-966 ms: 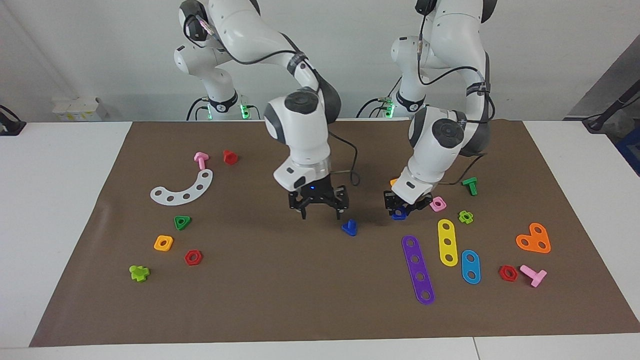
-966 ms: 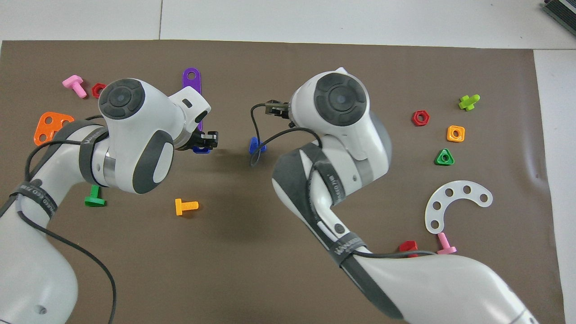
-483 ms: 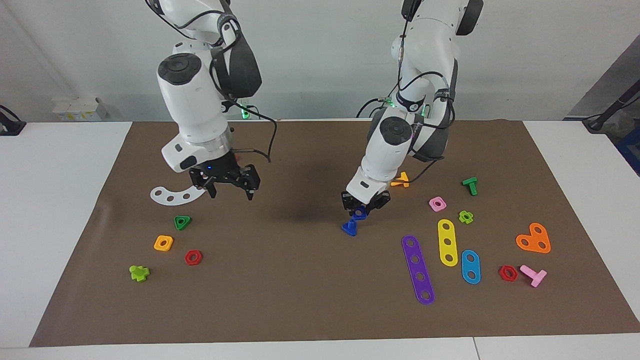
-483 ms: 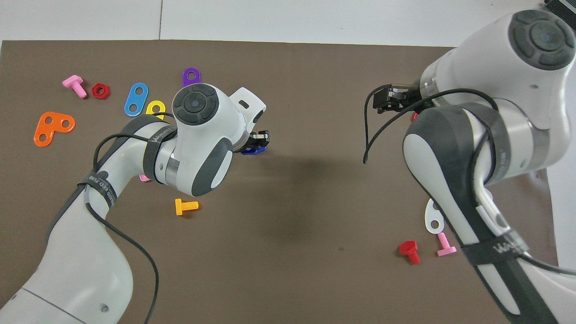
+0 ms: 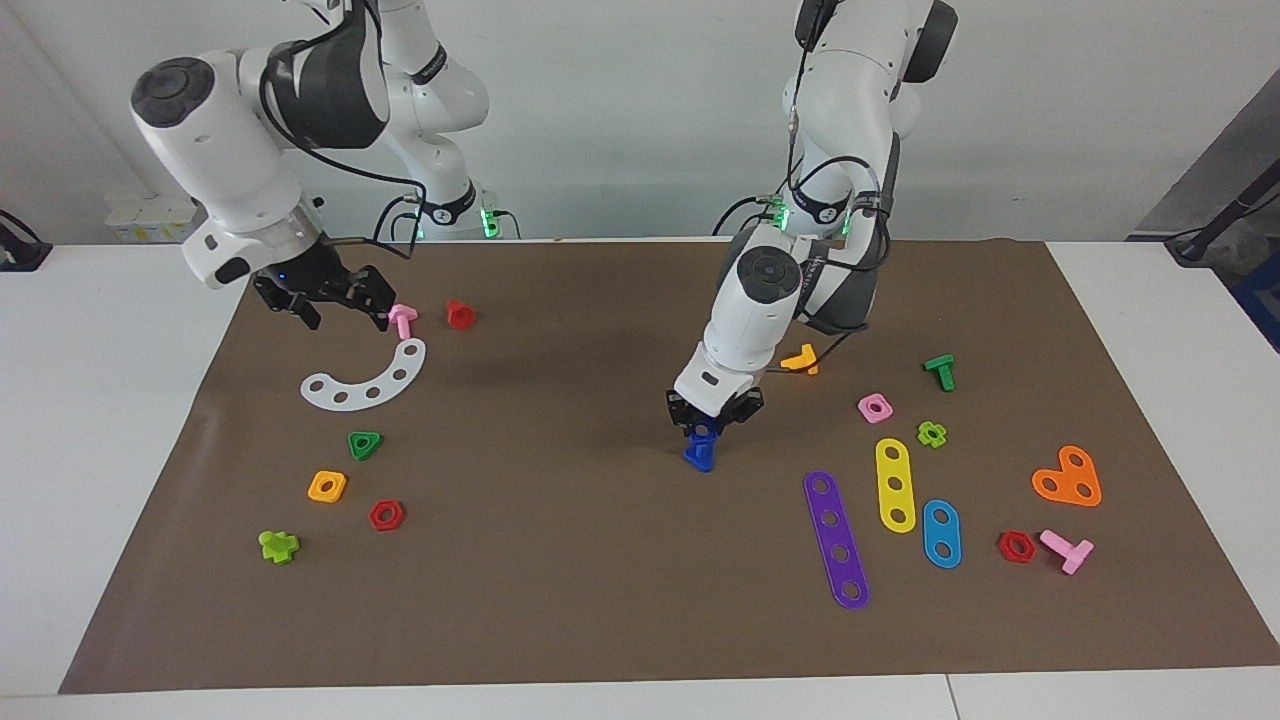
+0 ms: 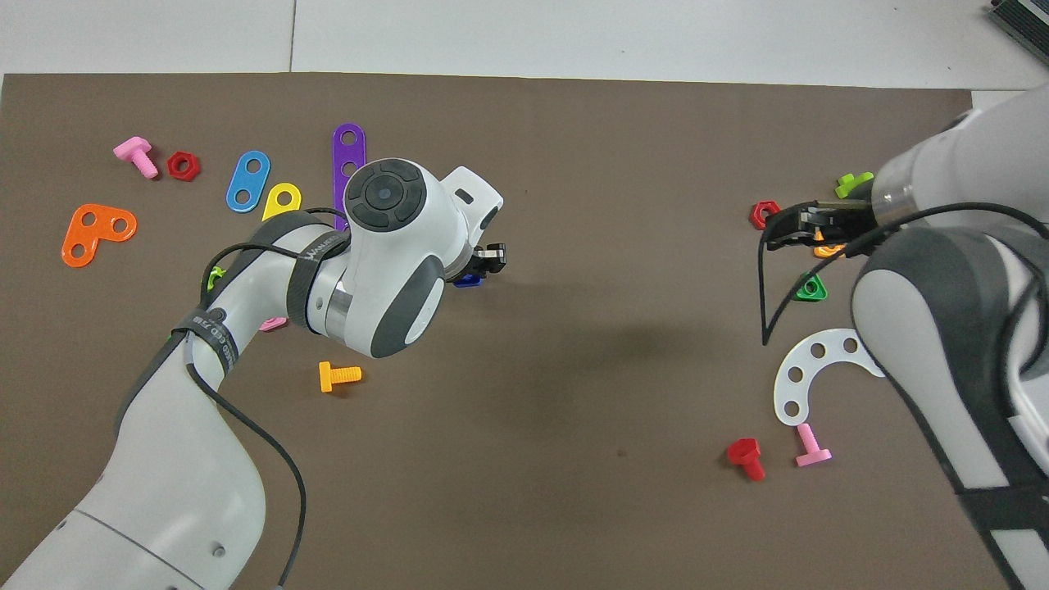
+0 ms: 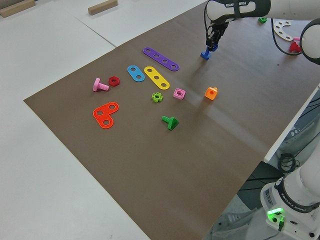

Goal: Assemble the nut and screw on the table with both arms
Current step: 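Open the right gripper and withdraw the right arm toward rest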

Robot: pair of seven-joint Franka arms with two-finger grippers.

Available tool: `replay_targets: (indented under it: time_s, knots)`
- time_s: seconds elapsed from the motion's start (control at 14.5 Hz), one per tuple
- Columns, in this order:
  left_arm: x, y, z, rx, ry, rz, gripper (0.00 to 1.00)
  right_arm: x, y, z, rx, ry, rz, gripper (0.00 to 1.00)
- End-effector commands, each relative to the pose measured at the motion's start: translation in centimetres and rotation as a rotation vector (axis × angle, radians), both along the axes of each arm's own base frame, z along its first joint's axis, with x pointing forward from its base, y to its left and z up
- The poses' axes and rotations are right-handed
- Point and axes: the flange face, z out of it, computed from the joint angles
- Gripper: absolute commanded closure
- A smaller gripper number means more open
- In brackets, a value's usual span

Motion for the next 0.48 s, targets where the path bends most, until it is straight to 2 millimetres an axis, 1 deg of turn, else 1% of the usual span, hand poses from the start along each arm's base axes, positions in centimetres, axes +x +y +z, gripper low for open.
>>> replay_targets:
  time_s: [0.0, 0.14, 0.28, 0.41]
  knots:
    - [1.4, -0.2, 0.2, -0.007, -0.001, 0.02, 1.0, -1.2, -1.7, 3.2, 0.0, -0.03, 0.018, 0.0]
    - [1.4, -0.1, 0.2, -0.007, -0.002, 0.022, 1.0, -1.2, -2.3, 6.4, -0.066, -0.048, 0.02, 0.0]
    - [1.6, 0.0, 0.2, -0.011, -0.009, 0.024, 1.0, -1.6, -2.6, 8.2, -0.076, -0.062, 0.016, 0.0]
    - [1.6, 0.1, 0.1, -0.008, -0.011, 0.022, 1.0, -2.0, -2.7, 11.0, -0.081, -0.024, -0.021, 0.0]
